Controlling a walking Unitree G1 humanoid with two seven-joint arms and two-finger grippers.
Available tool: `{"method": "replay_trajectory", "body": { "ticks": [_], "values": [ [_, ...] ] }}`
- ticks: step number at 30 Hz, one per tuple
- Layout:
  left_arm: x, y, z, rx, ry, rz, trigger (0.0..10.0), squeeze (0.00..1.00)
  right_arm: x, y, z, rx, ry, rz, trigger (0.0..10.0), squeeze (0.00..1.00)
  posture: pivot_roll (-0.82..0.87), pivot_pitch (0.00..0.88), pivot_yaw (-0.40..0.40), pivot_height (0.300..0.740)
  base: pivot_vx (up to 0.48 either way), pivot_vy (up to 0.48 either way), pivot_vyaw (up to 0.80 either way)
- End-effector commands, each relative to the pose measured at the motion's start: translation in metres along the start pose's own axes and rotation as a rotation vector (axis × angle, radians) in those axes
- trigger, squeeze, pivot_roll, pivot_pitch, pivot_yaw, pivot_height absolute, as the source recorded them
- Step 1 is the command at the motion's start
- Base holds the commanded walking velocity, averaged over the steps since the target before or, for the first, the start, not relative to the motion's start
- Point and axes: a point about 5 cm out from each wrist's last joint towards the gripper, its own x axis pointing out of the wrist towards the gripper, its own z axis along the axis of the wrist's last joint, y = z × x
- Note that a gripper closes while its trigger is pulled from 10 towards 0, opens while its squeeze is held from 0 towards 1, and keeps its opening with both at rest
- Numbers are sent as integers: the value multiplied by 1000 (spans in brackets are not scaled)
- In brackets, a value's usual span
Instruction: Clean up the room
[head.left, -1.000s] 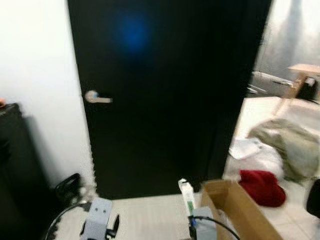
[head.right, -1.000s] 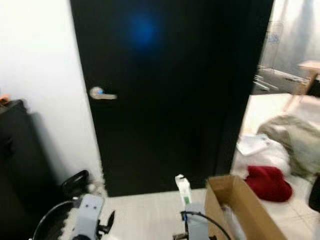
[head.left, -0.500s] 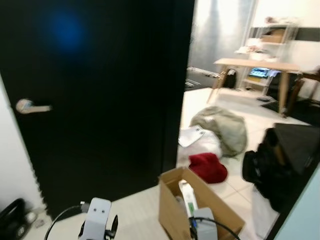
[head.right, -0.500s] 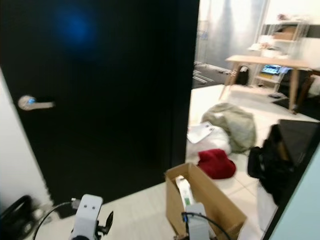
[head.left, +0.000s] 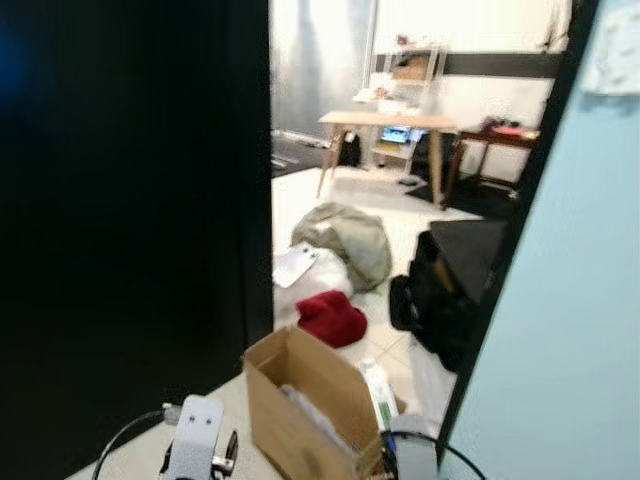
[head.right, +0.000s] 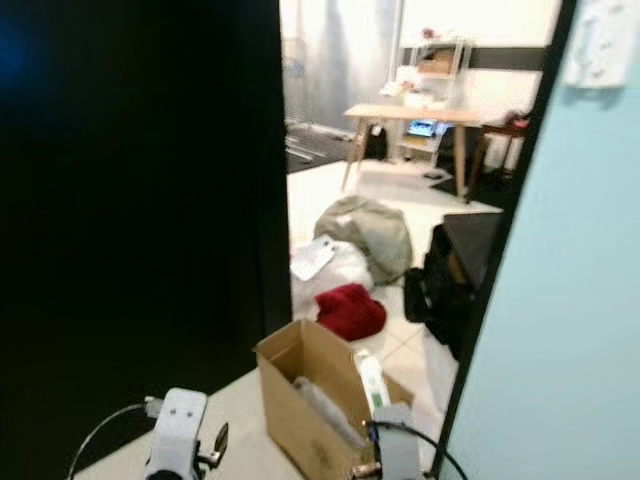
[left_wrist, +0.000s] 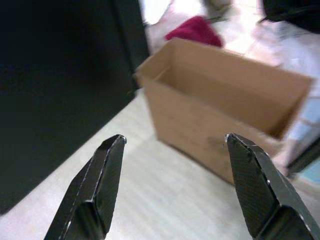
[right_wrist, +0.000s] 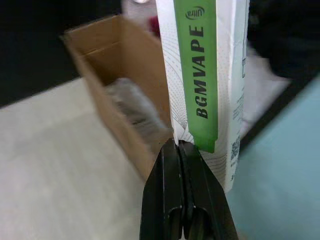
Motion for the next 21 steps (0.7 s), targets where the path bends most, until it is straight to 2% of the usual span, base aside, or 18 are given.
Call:
{"method": "replay_trajectory", "body": {
  "ticks": [1,21],
  "values": [
    [-4,4,-7,-5,22,13,10000,0,0,6,-1,-5,1,27,10000,0,57,68,-22,740,0,0,0],
    [-5,2,-4,-22,4,-6,10000,0,1,10,-1,-19,9,70,10000,0,56,58,-34,740,12,0,0]
  ]
}}
